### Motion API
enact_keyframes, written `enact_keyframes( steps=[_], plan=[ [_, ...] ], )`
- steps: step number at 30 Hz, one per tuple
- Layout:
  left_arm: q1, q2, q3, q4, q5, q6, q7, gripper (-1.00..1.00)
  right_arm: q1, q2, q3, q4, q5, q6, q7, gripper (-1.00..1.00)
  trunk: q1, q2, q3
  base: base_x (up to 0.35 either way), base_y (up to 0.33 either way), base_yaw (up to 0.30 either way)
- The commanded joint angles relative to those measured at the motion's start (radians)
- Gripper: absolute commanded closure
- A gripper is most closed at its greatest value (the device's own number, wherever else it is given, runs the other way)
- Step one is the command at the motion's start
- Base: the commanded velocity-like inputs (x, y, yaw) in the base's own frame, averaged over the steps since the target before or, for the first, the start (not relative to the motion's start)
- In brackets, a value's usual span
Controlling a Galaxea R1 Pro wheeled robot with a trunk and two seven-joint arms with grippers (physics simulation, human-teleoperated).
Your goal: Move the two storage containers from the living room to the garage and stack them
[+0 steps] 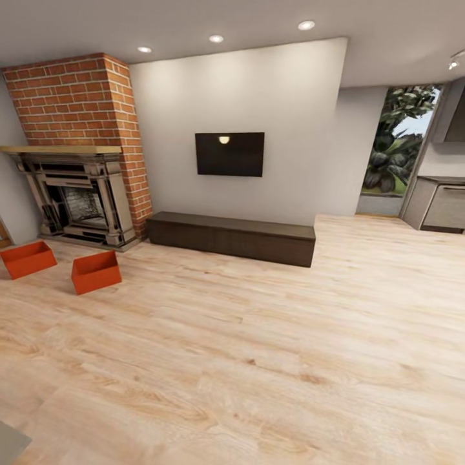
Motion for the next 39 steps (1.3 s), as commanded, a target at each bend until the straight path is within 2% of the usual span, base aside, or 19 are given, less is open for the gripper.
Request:
enact_keyframes(
  steps=[1,11,39],
  plan=[
    [0.000,0.000,0.000,0.000,0.009,-0.002,-0.001,-1.00,-0.001,0.000,0.006,0.003,-0.011,-0.006,0.006,-1.00,0.001,0.000,-0.001,0.322,0.000,0.000],
    [0.000,0.000,0.000,0.000,0.009,-0.002,-0.001,-1.00,-0.001,0.000,0.006,0.003,-0.011,-0.006,0.006,-1.00,0.001,0.000,-0.001,0.322,0.000,0.035],
    [0.000,0.000,0.001,0.000,0.009,-0.002,-0.001,-1.00,-0.001,0.000,0.006,0.003,-0.011,-0.006,0.005,-1.00,0.001,0.000,-0.001,0.322,0.000,0.263]
  ],
)
